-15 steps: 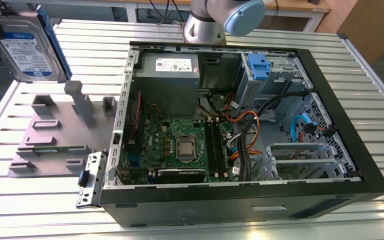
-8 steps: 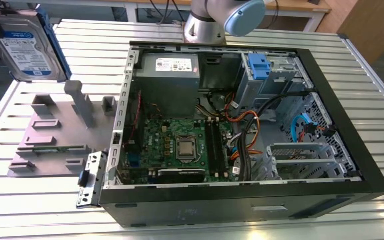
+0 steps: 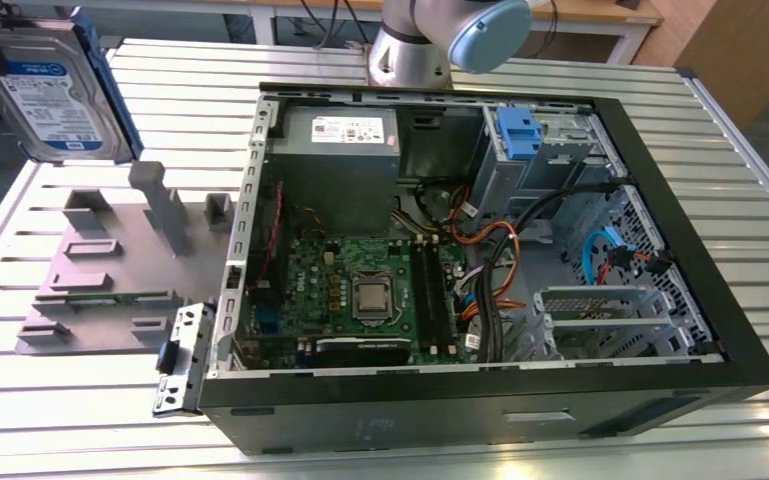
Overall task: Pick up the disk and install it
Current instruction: 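Pick up the disk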
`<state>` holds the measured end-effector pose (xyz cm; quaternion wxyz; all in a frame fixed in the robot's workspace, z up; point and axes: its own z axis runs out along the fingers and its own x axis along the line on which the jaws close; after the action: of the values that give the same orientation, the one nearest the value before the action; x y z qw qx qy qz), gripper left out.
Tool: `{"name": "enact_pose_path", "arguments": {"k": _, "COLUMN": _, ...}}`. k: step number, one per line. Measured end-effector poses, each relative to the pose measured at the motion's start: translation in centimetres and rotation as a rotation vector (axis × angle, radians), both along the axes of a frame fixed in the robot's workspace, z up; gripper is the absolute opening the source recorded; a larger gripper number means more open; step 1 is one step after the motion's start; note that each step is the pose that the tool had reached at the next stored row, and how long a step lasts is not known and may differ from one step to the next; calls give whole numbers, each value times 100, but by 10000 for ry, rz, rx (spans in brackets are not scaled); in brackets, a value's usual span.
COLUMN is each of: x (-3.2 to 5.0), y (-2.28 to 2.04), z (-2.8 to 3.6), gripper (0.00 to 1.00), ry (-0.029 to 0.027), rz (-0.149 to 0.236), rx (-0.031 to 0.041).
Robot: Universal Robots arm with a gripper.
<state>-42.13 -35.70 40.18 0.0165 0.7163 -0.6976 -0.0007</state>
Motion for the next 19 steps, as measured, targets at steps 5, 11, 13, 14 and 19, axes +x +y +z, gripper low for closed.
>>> {"name": "enact_pose_path", "arguments": {"k": 5, "x": 0, "y": 0, "z": 9, "gripper": 37, "ry": 0, "rz": -1, "rx": 0}}
{"name": "enact_pose_path", "arguments": {"k": 11, "x": 0, "y": 0, "z": 25, "gripper": 37, "ry": 0, "rz": 0, "rx": 0}}
{"name": "enact_pose_path", "arguments": {"k": 13, "x": 0, "y": 0, "z": 29, "gripper": 37, "ry": 0, "rz": 0, "rx": 0}}
{"name": "enact_pose_path", "arguments": {"k": 14, "x": 0, "y": 0, "z": 30, "gripper": 37, "ry": 0, "rz": -1, "rx": 0}}
{"name": "enact_pose_path", "arguments": {"k": 19, "x": 0, "y": 0, "z": 42, "gripper": 37, "ry": 1, "rz": 0, "rx": -1}}
